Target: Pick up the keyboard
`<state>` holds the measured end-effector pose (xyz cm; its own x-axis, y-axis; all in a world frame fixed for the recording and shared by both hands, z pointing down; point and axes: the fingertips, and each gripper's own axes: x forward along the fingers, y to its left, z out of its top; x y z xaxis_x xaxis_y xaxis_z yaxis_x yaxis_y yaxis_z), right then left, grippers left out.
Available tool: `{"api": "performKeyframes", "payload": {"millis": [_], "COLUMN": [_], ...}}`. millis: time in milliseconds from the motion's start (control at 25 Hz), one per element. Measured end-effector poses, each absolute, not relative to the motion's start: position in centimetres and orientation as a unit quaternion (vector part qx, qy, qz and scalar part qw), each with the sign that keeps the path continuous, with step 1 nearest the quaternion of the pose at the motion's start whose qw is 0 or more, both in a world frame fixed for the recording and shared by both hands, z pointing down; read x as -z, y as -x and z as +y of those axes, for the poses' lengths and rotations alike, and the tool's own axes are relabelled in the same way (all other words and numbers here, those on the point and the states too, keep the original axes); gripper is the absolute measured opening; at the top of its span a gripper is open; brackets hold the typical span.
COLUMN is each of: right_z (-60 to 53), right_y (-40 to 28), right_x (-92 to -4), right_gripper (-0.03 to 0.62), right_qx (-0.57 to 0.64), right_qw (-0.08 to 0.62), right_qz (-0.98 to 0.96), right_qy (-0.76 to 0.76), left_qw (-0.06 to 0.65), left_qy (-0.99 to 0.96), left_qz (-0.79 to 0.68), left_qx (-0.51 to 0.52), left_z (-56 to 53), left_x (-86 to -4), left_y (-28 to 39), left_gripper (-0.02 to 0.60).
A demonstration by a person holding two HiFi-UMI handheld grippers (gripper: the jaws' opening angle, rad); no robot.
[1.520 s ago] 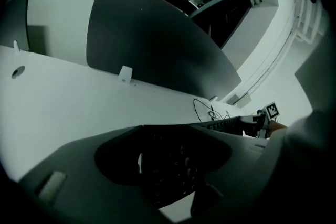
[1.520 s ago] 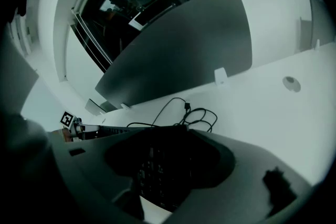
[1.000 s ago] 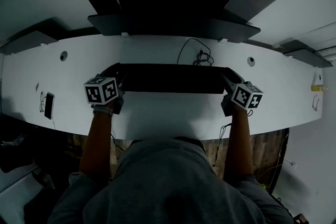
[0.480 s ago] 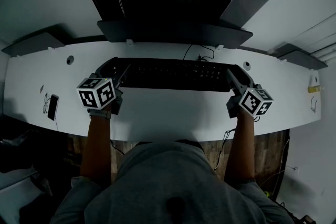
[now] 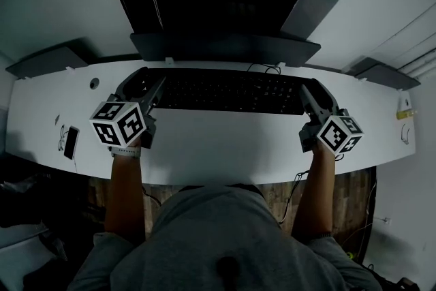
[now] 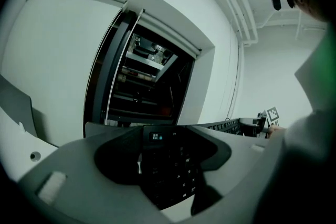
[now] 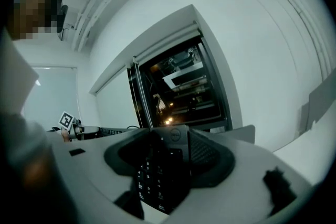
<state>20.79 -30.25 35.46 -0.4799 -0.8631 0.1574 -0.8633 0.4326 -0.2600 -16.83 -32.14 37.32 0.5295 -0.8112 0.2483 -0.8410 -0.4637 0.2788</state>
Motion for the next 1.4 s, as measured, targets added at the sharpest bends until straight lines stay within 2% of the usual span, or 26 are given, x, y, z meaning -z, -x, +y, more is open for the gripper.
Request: {"api": "performKeyframes", "payload": {"millis": [680, 1400], "right_z": [-32.1, -30.6], "right_y": [-20.6, -19.4], "right_x": [-24.5, -22.1], "right_gripper": [0.235, 0.235], "right_qx": [-0.075, -0.026], "right_qw": [-0.042, -0.063], "right_qz": [-0.862, -0.871], "right_qy": [-0.5, -0.487], "left_qw": [0.106, 0.056], "left_qy": [-0.863, -0.865], "left_qz": [-0.494, -0.497], "left_qx": [0.007, 0.037], "left_z": [-33.8, -32.1], "left_x": [-25.9, -23.2], "left_y": [17.0, 18.2], "left_gripper": [0.245, 0.247]}}
